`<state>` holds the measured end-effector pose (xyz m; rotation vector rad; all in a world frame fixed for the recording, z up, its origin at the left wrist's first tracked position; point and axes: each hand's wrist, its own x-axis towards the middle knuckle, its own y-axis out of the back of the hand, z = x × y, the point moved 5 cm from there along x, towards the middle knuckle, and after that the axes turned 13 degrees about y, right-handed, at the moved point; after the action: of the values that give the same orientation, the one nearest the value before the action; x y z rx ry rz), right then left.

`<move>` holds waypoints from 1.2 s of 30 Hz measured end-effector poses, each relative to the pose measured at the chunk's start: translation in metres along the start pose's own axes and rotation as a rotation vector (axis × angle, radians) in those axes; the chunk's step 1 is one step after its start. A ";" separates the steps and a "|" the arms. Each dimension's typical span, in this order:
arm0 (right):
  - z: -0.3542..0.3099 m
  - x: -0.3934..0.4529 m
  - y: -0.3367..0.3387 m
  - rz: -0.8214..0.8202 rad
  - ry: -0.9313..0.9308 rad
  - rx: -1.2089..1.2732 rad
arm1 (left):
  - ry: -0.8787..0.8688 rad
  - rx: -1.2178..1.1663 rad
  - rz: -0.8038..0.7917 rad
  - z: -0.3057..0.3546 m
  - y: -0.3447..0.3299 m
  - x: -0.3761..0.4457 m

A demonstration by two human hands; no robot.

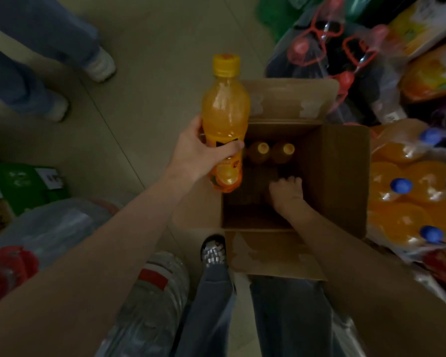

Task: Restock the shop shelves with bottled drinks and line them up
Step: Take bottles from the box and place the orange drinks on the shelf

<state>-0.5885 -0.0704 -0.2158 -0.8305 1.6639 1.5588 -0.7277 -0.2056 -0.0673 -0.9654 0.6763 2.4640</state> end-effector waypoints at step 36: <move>0.291 -0.991 0.262 2.504 -0.813 0.636 | -1.118 0.313 -0.509 0.616 -0.252 -0.633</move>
<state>-0.2438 0.2288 0.7471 2.7914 1.6830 1.4253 -0.4816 0.2248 0.7062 0.3659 0.3212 1.9125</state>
